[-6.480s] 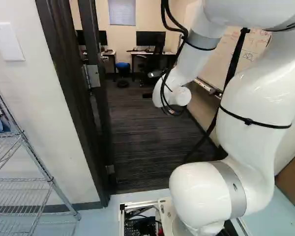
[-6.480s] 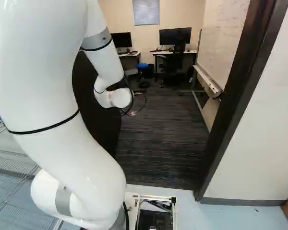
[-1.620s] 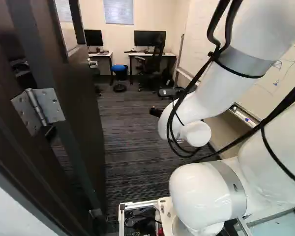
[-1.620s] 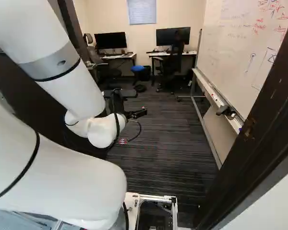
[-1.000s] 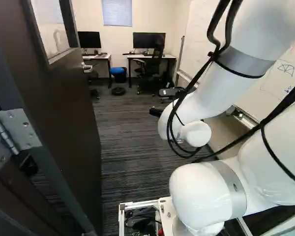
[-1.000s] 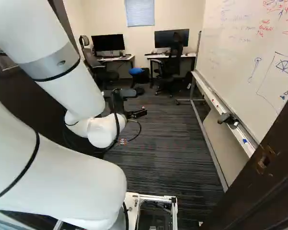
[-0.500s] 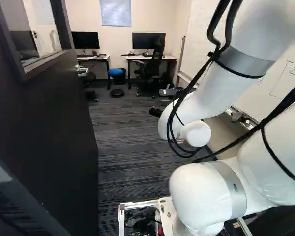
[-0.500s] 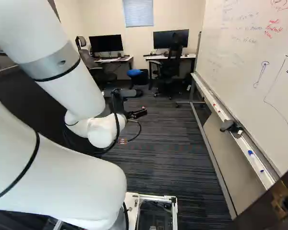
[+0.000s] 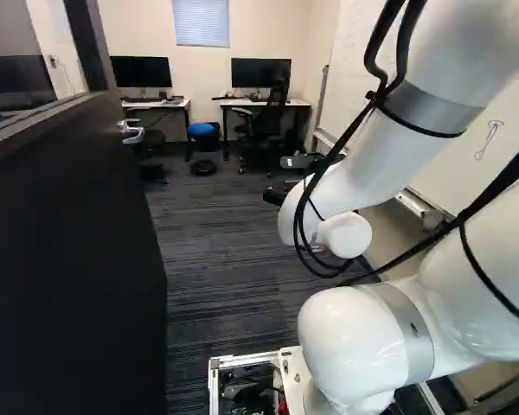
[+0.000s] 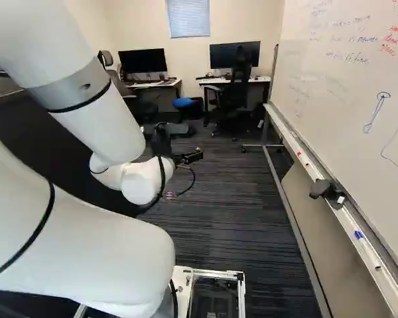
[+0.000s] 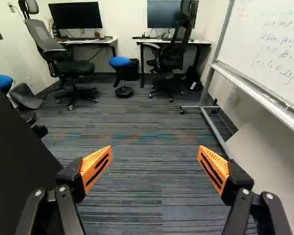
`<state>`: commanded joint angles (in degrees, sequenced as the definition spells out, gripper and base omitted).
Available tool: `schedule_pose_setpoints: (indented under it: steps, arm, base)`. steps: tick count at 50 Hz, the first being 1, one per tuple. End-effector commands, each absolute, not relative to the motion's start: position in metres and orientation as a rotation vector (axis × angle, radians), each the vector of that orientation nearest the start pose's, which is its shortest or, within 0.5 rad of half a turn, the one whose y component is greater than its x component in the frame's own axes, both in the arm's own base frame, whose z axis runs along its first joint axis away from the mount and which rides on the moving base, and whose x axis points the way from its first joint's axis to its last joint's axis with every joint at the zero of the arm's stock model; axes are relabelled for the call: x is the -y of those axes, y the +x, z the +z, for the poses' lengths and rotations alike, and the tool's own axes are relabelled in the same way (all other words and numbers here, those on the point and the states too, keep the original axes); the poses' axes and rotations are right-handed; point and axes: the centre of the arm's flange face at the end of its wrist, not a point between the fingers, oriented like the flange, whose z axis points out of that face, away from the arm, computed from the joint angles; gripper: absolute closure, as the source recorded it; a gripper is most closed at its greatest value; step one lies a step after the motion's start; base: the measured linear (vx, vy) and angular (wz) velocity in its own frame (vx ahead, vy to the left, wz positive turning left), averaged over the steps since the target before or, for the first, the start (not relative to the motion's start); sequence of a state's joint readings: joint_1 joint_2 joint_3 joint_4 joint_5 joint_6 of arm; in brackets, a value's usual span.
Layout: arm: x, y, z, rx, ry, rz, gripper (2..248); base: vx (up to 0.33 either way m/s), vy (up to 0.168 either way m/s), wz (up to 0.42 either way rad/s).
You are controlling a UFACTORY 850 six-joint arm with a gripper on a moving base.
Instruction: Open the door and move inside
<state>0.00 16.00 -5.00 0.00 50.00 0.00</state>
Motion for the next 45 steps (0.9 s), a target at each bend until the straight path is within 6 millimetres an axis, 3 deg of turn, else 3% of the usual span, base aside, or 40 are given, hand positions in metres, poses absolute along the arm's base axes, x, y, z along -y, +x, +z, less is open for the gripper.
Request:
schedule_pose_setpoints:
  steps: [45]
  arm:
    - [0.0000, 0.2703, 0.3656, 0.000, -2.558, -1.824, 3]
  base:
    - [0.208, -0.001, -0.009]
